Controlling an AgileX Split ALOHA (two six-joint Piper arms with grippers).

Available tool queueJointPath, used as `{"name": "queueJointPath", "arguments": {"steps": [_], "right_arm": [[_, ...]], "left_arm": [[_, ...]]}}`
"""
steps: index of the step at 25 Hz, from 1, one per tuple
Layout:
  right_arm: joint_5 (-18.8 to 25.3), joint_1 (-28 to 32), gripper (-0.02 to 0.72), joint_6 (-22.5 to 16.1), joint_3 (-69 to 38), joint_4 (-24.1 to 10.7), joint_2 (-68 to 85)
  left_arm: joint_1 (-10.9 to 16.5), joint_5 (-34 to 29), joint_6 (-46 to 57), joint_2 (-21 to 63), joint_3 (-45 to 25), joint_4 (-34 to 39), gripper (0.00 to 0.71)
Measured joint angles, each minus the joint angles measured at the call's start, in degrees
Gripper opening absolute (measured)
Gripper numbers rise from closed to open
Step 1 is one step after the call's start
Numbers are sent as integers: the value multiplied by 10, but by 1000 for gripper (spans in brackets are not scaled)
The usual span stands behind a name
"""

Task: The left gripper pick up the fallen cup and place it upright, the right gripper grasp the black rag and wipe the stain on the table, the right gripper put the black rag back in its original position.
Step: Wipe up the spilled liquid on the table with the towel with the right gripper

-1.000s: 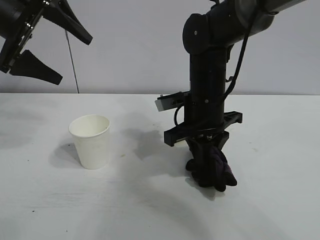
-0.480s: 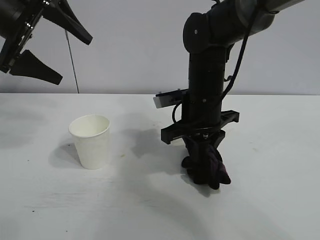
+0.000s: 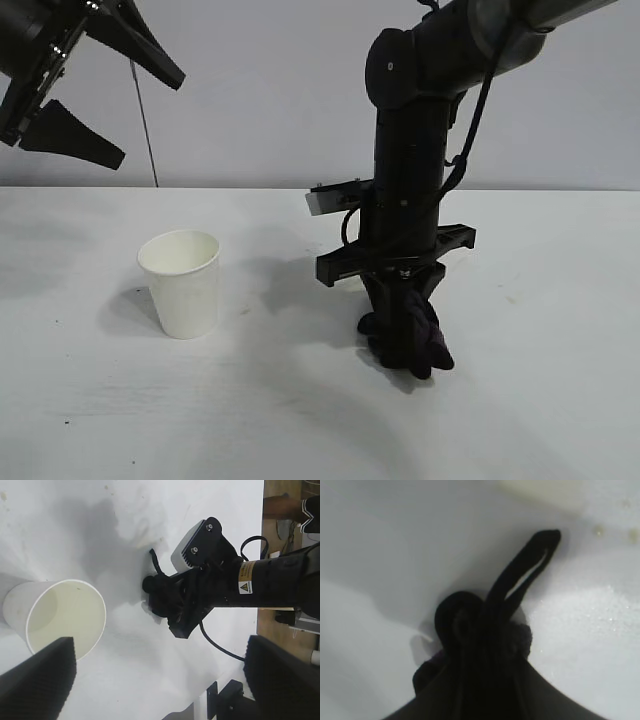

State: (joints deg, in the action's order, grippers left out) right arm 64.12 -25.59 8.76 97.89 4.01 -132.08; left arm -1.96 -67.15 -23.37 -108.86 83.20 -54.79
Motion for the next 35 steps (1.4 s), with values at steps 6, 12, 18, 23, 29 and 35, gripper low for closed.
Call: {"name": "queueJointPath", "arguments": {"steps": [6, 12, 18, 23, 29, 35], "right_arm": [[-83, 0, 113, -20, 2, 14, 0], [-183, -3, 113, -57, 6, -6, -8], [-219, 0, 113, -111, 13, -26, -19], [-209, 25, 113, -121, 29, -34, -22], [-132, 63, 113, -119, 40, -71, -24], [-34, 75, 113, -88, 40, -94, -21]], "left_arm": [[0, 1, 0, 0, 0, 0, 657], [0, 1, 0, 0, 0, 0, 657], [0, 1, 0, 0, 0, 0, 657], [0, 1, -2, 0, 0, 0, 657], [0, 1, -2, 0, 0, 0, 657], [0, 10, -3, 0, 0, 0, 657]]}}
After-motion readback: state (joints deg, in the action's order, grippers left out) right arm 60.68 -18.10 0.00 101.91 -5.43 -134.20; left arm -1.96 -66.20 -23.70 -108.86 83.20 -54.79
